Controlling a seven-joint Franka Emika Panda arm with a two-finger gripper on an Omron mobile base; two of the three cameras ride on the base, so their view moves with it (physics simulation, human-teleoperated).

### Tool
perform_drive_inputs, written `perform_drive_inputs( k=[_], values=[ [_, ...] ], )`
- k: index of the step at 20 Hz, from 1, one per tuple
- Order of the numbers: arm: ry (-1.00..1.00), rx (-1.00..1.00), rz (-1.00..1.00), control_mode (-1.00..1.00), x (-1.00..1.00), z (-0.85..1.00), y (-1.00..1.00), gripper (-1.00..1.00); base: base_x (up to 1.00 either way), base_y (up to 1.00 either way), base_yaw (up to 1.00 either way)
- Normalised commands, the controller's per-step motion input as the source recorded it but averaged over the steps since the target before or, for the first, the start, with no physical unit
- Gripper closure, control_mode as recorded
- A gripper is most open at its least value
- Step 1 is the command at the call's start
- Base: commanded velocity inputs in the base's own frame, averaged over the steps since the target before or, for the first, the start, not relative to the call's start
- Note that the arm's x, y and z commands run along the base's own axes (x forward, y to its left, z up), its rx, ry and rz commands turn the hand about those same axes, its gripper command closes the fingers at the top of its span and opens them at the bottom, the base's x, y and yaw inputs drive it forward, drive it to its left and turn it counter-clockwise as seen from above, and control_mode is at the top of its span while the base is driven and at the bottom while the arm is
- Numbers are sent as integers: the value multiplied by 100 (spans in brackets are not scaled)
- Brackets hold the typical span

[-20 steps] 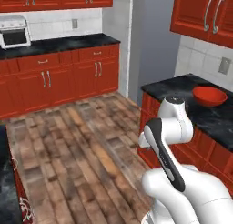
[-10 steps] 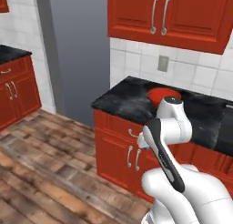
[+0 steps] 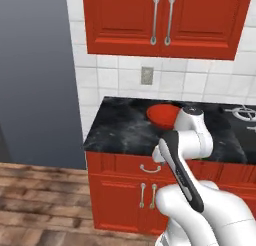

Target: Pick the cup and bowl from the counter and place them on the counter next to the sink.

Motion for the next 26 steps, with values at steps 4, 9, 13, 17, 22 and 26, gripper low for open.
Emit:
perform_drive_inputs(
  k=[4, 9, 13, 17, 22, 26],
  values=[
    [0, 0, 0, 100, 0, 0, 0, -100, 94, 24, -8],
    [0, 0, 0, 100, 0, 0, 0, -100, 60, 0, 0],
    [0, 0, 0, 100, 0, 0, 0, -100, 47, -16, -25],
    [0, 0, 0, 100, 0, 0, 0, -100, 47, 0, -53],
    [0, 0, 0, 100, 0, 0, 0, -100, 51, 2, -51],
    [0, 0, 0, 100, 0, 0, 0, -100, 0, 0, 0]
  ],
)
